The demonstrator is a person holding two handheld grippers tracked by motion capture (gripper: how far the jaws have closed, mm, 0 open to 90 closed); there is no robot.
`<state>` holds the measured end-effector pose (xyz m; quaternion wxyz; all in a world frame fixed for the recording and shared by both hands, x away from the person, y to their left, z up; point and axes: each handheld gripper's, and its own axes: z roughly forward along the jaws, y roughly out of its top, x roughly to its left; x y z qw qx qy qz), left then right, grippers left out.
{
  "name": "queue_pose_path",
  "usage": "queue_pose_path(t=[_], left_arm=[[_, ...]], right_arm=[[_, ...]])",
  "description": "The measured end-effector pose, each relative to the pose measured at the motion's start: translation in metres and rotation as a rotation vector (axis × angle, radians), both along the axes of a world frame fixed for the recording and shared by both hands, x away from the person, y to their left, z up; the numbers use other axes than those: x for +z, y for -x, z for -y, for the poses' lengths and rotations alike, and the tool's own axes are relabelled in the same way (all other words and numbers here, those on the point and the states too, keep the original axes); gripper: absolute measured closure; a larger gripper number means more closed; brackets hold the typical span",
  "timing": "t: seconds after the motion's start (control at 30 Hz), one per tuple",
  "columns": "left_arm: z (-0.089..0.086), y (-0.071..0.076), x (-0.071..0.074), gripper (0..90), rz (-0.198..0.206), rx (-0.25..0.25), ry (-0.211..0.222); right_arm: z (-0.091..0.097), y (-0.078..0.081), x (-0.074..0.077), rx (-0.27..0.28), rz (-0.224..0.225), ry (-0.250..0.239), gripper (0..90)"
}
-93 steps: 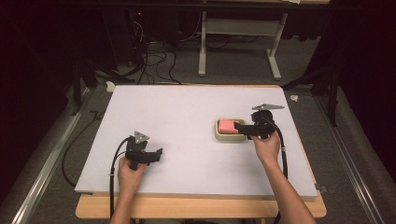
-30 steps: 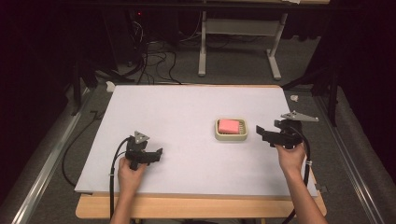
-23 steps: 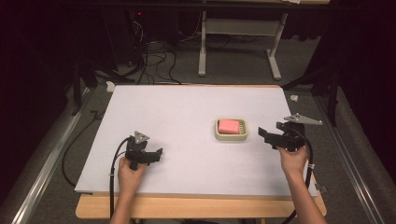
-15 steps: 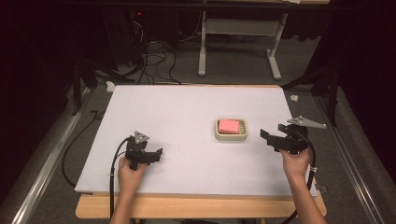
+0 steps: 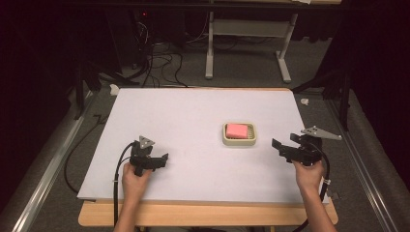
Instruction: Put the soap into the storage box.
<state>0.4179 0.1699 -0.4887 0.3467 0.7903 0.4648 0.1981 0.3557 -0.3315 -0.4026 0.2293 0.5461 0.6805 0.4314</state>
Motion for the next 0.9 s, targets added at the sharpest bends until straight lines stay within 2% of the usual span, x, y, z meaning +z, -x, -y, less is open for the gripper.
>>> queue_pose_path(t=[0.53, 0.9], left_arm=[[0.0, 0.0, 0.0, 15.6, 0.0, 0.0, 0.0], [0.0, 0.0, 0.0, 15.5, 0.0, 0.0, 0.0]], right_arm=[[0.0, 0.01, -0.017, 0.001, -0.022, -0.011, 18.1], [-0.006, 0.012, -0.029, 0.018, -0.043, -0.039, 18.1]])
